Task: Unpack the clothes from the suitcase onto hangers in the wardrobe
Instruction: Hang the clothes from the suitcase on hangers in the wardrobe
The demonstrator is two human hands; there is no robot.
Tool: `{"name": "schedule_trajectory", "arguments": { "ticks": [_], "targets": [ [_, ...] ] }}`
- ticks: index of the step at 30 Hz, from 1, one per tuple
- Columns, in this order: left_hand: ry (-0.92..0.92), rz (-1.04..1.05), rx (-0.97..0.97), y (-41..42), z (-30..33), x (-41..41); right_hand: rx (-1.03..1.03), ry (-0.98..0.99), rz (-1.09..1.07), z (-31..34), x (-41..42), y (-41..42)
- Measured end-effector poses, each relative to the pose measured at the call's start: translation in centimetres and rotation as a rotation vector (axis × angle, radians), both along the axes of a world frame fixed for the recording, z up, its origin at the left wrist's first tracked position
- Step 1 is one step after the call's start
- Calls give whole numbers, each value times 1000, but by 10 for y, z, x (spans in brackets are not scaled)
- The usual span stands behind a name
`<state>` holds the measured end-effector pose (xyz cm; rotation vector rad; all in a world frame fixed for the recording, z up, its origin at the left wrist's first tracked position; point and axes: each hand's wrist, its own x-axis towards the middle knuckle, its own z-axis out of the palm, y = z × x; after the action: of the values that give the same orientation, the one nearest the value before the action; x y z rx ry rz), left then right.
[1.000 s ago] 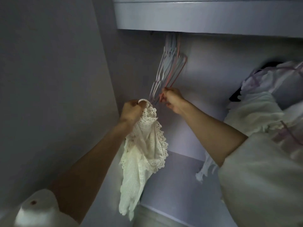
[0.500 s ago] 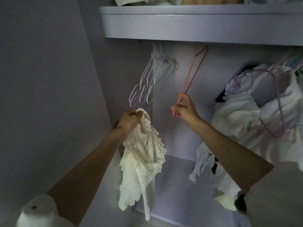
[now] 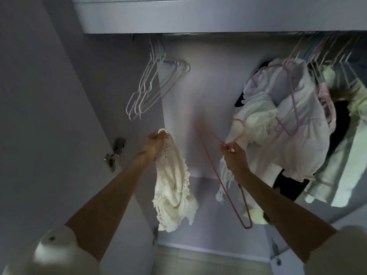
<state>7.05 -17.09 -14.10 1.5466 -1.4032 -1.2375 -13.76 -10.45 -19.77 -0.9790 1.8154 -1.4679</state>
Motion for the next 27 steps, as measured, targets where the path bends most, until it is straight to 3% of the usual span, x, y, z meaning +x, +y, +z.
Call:
{"name": "schedule_trajectory", "arguments": {
  "ticks": [3, 7, 9, 12, 15, 21, 24, 26, 27],
  "targets": [
    [46, -28, 73, -1, -7, -5, -94, 36, -70, -10, 0, 12],
    [31, -29, 65, 3, -13, -10, 26, -137, -32, -10, 3, 13],
    [21, -38, 27, 6, -16, -9, 73, -305, -99, -15, 3, 14],
    [-45, -73, -31, 6, -18, -5, -50, -629, -176, -14, 7, 15],
    [-78, -134, -68, 7, -20, -1, -171, -745, -143, 0, 20, 6],
    [138, -262, -112, 15, 0, 0, -239, -692, -84, 3, 51, -18],
    [329, -148, -159, 14, 30, 9, -165, -669, -109, -16, 60, -16],
    [439, -59, -225, 9, 48, 17, -120, -533, -136, -27, 58, -11],
    [403, -21, -291, 6, 55, 22, -115, -424, -135, -32, 57, -9]
  ]
}}
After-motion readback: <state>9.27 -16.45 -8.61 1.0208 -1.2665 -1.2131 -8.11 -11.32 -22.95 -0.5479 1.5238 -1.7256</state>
